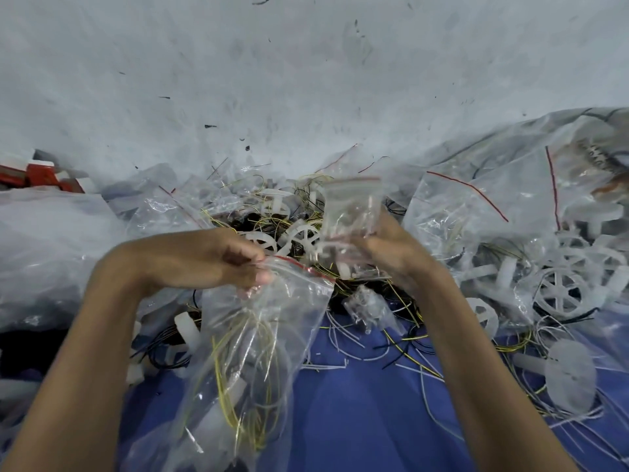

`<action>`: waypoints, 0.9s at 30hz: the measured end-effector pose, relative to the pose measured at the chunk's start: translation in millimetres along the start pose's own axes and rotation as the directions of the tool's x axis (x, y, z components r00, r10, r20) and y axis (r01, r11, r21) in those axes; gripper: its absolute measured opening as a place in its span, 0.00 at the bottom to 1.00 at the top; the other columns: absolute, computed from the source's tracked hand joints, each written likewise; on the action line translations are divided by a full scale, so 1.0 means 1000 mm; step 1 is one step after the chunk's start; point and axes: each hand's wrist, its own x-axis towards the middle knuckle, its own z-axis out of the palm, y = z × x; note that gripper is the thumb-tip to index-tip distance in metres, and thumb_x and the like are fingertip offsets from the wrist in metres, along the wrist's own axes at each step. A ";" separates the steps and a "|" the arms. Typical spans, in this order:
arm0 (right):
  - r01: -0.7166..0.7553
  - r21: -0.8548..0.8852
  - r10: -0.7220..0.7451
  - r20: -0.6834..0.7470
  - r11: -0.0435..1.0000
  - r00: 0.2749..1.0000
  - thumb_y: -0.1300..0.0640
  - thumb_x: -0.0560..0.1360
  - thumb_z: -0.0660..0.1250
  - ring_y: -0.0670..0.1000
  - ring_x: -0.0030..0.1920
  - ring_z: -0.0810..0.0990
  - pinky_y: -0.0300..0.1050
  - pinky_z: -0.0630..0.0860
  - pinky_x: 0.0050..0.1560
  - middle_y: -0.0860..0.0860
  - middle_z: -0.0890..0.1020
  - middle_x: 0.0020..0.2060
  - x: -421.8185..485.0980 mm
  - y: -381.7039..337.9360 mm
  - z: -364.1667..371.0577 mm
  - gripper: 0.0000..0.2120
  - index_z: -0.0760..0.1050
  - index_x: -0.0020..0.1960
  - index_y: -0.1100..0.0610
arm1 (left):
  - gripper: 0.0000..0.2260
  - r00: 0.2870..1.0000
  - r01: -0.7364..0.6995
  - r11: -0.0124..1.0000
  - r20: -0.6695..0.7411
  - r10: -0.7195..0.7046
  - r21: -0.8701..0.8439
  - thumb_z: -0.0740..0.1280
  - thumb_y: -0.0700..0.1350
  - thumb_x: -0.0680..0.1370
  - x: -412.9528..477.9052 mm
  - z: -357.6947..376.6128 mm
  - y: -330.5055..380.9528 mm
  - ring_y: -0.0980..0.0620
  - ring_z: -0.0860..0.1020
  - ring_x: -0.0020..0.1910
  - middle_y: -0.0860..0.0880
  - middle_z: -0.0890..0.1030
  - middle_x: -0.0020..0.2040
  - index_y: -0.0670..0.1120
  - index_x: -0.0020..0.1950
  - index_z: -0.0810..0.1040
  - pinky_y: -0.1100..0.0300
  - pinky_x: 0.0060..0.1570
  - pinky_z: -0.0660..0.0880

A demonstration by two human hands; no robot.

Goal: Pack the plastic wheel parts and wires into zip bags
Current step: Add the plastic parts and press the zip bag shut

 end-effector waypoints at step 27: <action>0.319 -0.808 0.250 0.484 0.496 0.839 0.62 0.80 0.57 0.39 0.32 0.72 0.24 0.65 0.26 0.55 0.81 0.42 -0.023 -0.057 0.066 0.10 0.75 0.49 0.66 | 0.13 0.947 -0.254 0.963 -0.178 0.267 0.090 0.62 0.64 0.70 -0.029 -0.016 0.035 0.55 0.73 0.33 0.51 0.77 0.34 0.57 0.40 0.79 0.65 0.36 0.67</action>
